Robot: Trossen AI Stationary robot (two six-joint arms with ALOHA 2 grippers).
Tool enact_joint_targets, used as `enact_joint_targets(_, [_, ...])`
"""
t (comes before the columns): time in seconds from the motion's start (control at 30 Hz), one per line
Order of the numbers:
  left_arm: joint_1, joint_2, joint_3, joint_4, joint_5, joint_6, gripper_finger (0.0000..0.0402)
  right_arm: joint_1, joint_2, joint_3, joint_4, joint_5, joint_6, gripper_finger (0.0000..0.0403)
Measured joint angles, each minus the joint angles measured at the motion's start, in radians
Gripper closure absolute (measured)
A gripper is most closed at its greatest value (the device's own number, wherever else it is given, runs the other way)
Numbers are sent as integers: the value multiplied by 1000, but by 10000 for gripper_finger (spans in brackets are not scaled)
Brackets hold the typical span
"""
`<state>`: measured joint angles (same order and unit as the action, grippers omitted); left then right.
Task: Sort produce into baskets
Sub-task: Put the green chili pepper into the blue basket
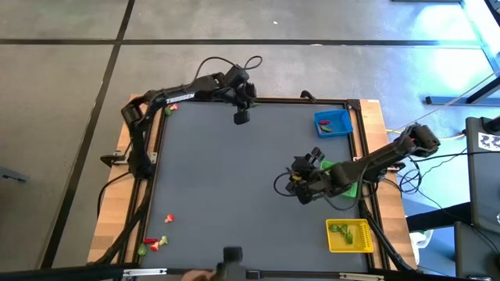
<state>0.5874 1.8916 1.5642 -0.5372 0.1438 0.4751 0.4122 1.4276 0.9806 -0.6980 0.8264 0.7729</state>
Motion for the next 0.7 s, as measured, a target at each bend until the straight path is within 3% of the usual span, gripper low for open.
enact_joint_targets(0.17, [-100,-110,0,26,62,-25,364,0,-135,0,13,44,-125,178])
enact_joint_targets(0.37, [-238,-166,0,77,67,-50,362,0,-259,0,136,65,-332,178])
enact_joint_targets(0.7, [-428,-162,0,214,66,-88,362,0,-294,0,361,31,-593,178])
